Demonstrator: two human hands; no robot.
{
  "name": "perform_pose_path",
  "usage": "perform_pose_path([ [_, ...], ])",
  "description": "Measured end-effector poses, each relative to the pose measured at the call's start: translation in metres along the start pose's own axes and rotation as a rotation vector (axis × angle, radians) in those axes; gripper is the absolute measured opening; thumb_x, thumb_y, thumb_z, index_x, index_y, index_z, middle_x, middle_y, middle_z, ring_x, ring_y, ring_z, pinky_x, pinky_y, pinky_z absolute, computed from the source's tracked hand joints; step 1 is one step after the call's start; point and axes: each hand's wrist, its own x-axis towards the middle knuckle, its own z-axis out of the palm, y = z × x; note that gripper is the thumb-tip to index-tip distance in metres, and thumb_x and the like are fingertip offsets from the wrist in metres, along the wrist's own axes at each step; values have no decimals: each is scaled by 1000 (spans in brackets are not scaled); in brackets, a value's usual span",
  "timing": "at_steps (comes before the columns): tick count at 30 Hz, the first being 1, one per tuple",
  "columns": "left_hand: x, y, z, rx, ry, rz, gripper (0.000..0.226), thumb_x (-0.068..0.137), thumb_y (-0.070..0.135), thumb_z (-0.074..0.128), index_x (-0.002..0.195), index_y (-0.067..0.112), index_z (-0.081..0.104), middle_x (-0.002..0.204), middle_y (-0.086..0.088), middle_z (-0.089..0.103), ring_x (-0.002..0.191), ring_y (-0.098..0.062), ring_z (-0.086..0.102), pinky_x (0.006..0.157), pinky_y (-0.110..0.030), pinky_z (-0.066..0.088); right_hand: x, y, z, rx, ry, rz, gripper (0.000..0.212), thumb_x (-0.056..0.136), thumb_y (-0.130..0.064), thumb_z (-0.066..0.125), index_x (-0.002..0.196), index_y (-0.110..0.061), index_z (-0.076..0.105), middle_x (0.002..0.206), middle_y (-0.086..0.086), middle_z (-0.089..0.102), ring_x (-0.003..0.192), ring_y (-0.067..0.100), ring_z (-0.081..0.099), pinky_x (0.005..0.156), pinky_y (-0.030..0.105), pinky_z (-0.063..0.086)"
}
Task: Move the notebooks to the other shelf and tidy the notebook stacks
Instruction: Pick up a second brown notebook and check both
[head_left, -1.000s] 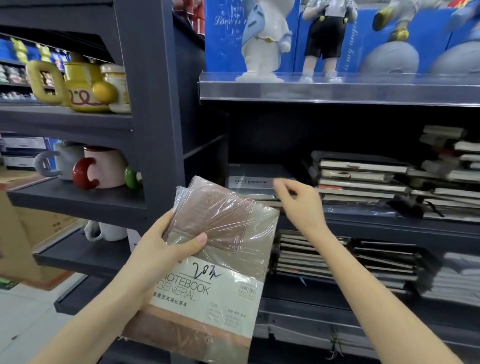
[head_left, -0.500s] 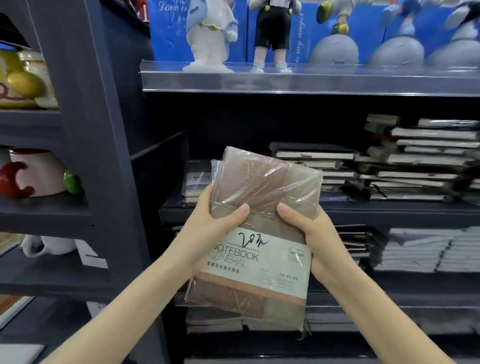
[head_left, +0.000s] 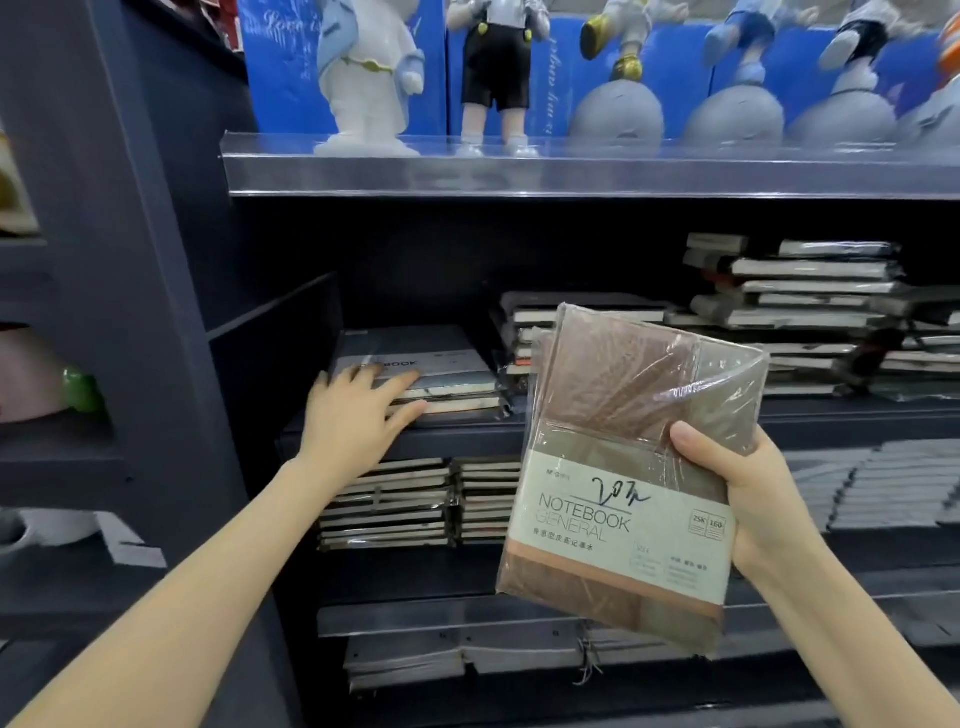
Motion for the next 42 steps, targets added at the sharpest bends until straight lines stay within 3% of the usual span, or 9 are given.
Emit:
perform_pose_path([
  [3, 4, -5, -1, -24, -1, 5, 79, 88, 72, 4, 126, 30, 59, 119, -15, 64, 108, -37, 59, 88, -54, 47, 3, -2, -11, -28, 21, -40, 82, 38, -29, 93, 110, -10, 61, 95, 8, 74, 80, 26, 72, 61, 34, 57],
  [6, 6, 8, -9, -64, 73, -42, 78, 81, 73, 9, 133, 32, 52, 128, -13, 57, 119, -33, 51, 102, -51, 33, 10, -6, -24, 4, 14, -40, 64, 59, -15, 79, 118, -4, 57, 96, 10, 73, 78, 25, 72, 60, 35, 58],
  [10, 29, 57, -43, -516, 233, -163, 61, 92, 63, 30, 118, 17, 62, 95, 0, 62, 93, -21, 57, 76, -32, 43, 20, -9, -38, 37, 32, -26, 60, 67, -9, 68, 124, 1, 53, 93, 12, 72, 74, 25, 72, 59, 36, 59],
  [16, 88, 129, -71, -683, -4, -264, 58, 91, 65, 35, 64, 14, 37, 61, 1, 42, 54, -13, 40, 51, -24, 34, 39, -18, -49, -16, 48, -23, 76, 46, -22, 88, 114, -3, 58, 91, 11, 74, 75, 27, 72, 58, 35, 57],
  [19, 97, 139, -67, -861, -79, -345, 51, 89, 59, 47, 73, 12, 41, 63, 2, 41, 56, -13, 41, 52, -23, 35, 48, -25, -55, -10, 29, -13, 53, 59, -11, 77, 109, -6, 59, 89, 10, 74, 73, 26, 72, 56, 34, 57],
  [26, 105, 118, -60, -1143, 7, -438, 58, 80, 37, 71, 120, 0, 54, 115, -9, 61, 102, -25, 57, 77, -30, 44, 62, -29, -65, -34, -29, -2, 58, 48, -18, 85, 101, -12, 62, 87, 11, 74, 72, 28, 72, 57, 38, 57],
  [31, 71, 92, -54, -1190, 128, -534, 30, 83, 29, 69, 77, 12, 45, 73, 1, 43, 64, -13, 41, 68, -34, 39, 67, -28, -67, -60, -109, 5, 89, 26, -32, 97, 105, -12, 62, 94, 13, 73, 80, 31, 71, 65, 42, 57],
  [36, 62, 84, -69, -1736, -107, -640, 31, 82, 20, 71, 108, 6, 61, 118, -12, 57, 91, -32, 67, 52, -26, 55, 68, -32, -54, -73, -172, 21, 92, 24, -34, 96, 107, -12, 62, 94, 10, 74, 79, 28, 72, 61, 37, 57],
  [42, 49, 78, -70, -1699, 26, -710, 6, 86, -1, 60, 81, 0, 59, 90, -14, 60, 77, -28, 63, 38, -16, 44, 61, -38, -58, 3, -151, 66, 87, 34, -28, 94, 111, -6, 61, 91, 12, 73, 75, 27, 71, 62, 39, 58],
])
